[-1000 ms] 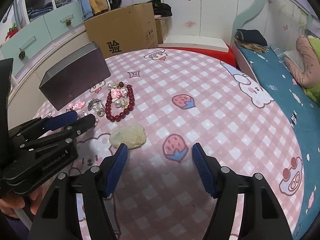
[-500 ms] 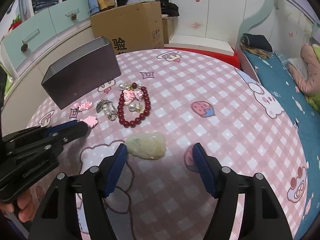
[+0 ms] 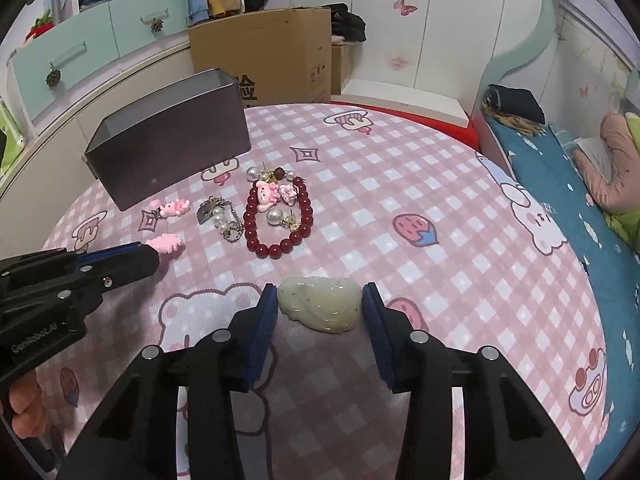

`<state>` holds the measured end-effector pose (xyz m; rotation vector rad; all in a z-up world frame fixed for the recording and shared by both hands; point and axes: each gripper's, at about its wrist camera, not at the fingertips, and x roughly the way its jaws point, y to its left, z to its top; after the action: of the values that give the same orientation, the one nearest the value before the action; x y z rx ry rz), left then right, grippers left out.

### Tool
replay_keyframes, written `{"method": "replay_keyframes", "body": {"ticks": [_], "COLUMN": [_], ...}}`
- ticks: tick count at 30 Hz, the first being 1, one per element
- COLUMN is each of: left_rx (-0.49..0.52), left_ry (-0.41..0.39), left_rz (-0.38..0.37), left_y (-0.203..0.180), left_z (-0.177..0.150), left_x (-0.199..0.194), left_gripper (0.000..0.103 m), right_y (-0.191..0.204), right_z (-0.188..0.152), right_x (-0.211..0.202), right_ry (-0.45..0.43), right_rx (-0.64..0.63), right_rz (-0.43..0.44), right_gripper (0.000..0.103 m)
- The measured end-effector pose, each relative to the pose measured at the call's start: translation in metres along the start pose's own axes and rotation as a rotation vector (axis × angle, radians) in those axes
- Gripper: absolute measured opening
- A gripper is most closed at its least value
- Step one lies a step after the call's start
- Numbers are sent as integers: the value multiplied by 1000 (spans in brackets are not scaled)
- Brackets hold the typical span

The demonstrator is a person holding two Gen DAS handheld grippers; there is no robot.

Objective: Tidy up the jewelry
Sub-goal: 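Place the jade pendant in the box with the right tool while the left tool drops a pink charm there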

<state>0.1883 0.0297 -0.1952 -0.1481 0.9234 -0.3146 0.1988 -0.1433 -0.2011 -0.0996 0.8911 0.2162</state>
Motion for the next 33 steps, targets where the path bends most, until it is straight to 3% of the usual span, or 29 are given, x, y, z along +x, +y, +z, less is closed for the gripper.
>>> {"method": "replay_keyframes", "body": {"ticks": [12, 18, 25, 33], "left_rx": [47, 94, 91, 48], "left_ry": [-59, -153, -251, -173], "left_rz": [-45, -56, 17, 91], "left_y": [-18, -25, 7, 62], "left_z": [12, 41, 85, 111], "left_x": [-34, -67, -98, -74], "left_gripper": [12, 12, 12, 12], "right_y": [-2, 9, 34, 75], "right_z": [19, 46, 91, 135], "right_x": [-41, -66, -68, -33], "right_ry": [-78, -148, -206, -187], "right_rx": [43, 38, 2, -49], "right_rz": [47, 91, 117, 160], "right_gripper": [42, 42, 42, 42]}}
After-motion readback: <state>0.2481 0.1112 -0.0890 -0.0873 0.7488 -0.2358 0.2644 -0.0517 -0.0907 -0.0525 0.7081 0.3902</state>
